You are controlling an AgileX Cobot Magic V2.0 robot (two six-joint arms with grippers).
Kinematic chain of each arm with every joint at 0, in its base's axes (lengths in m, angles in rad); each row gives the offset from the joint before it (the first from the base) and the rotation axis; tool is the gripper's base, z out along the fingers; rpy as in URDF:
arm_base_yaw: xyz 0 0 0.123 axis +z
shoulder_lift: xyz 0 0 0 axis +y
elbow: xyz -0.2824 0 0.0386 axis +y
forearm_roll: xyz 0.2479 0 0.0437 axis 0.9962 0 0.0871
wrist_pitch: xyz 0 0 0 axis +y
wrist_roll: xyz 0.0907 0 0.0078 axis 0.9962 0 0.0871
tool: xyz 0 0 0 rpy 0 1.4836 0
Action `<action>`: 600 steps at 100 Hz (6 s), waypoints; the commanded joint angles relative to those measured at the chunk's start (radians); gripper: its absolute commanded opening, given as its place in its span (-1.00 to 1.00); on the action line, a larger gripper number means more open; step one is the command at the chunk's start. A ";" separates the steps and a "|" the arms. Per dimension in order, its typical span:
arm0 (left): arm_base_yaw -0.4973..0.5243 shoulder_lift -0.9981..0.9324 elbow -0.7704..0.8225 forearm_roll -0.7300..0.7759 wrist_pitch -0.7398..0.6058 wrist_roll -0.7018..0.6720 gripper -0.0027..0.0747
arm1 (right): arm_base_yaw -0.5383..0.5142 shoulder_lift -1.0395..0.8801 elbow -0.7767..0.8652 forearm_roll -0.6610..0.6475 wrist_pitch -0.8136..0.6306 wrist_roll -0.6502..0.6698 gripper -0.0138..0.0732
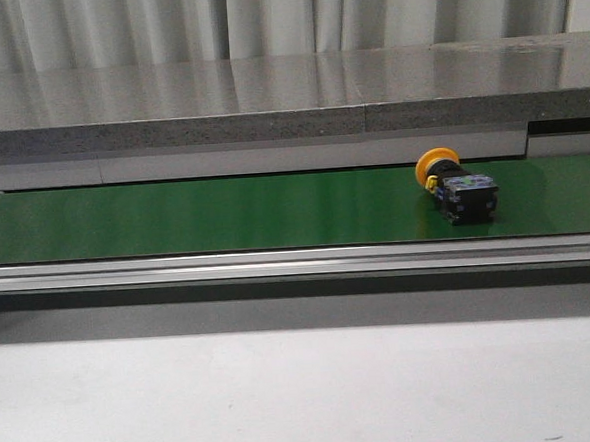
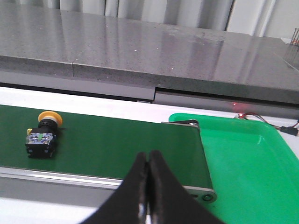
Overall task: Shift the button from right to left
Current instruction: 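Let the belt carry the button toward the left gripper, then lower the left gripper over the button and close on its base, then lift the button with the left gripper and carry it to the blue tray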
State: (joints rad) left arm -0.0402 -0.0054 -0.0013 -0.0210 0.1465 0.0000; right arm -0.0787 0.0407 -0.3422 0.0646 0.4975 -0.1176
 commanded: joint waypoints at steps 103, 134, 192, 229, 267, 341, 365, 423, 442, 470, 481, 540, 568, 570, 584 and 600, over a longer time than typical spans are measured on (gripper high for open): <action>-0.075 0.201 -0.278 -0.058 0.020 -0.009 -0.98 | 0.001 -0.021 -0.003 0.020 -0.100 -0.004 -0.84; -0.099 0.582 -0.507 -0.058 0.207 -0.009 -0.97 | 0.001 -0.021 -0.003 0.020 -0.100 -0.004 -0.84; -0.124 1.212 -1.009 -0.138 0.435 0.049 0.72 | 0.001 -0.021 -0.003 0.020 -0.100 -0.004 -0.84; -0.304 1.476 -1.287 -0.137 0.550 -0.011 0.72 | 0.001 -0.021 -0.003 0.020 -0.100 -0.004 -0.84; -0.418 1.634 -1.452 0.039 0.703 -0.252 0.56 | 0.001 -0.021 -0.003 0.020 -0.100 -0.004 -0.84; -0.410 1.794 -1.465 0.041 0.774 -0.268 0.50 | 0.001 -0.021 -0.003 0.020 -0.100 -0.004 -0.84; -0.408 1.841 -1.465 0.041 0.775 -0.273 0.34 | 0.001 -0.021 -0.003 0.020 -0.100 -0.004 -0.84; -0.356 1.768 -1.465 0.046 0.754 -0.273 -0.40 | 0.001 -0.021 -0.003 0.020 -0.100 -0.004 -0.84; -0.238 1.704 -1.465 0.101 0.762 -0.260 -0.40 | 0.001 -0.021 -0.003 0.020 -0.100 -0.004 -0.84; 0.018 1.679 -1.465 0.109 0.824 -0.089 -0.40 | 0.001 -0.021 -0.003 0.020 -0.100 -0.004 -0.84; 0.118 1.685 -1.465 0.109 0.824 0.026 -0.40 | 0.001 -0.021 -0.003 0.020 -0.100 -0.004 -0.84; 0.340 1.898 -1.461 0.105 0.784 0.254 -0.39 | 0.001 -0.021 -0.003 0.020 -0.100 -0.004 -0.84; 0.340 1.951 -1.461 0.107 0.777 0.254 0.26 | 0.000 -0.021 -0.003 0.020 -0.100 -0.004 -0.84; 0.340 1.951 -1.461 0.107 0.775 0.254 0.31 | 0.000 -0.021 -0.003 0.020 -0.100 -0.004 -0.84; 0.340 1.951 -1.461 0.109 0.758 0.254 0.45 | 0.000 -0.021 -0.003 0.020 -0.100 -0.004 -0.84; 0.340 1.931 -1.477 0.109 0.761 0.254 0.45 | 0.000 -0.021 -0.003 0.020 -0.100 -0.004 -0.84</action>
State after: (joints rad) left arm 0.2980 1.9979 -1.4417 0.0877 0.9261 0.2510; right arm -0.0787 0.0092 -0.3218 0.0786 0.4802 -0.1176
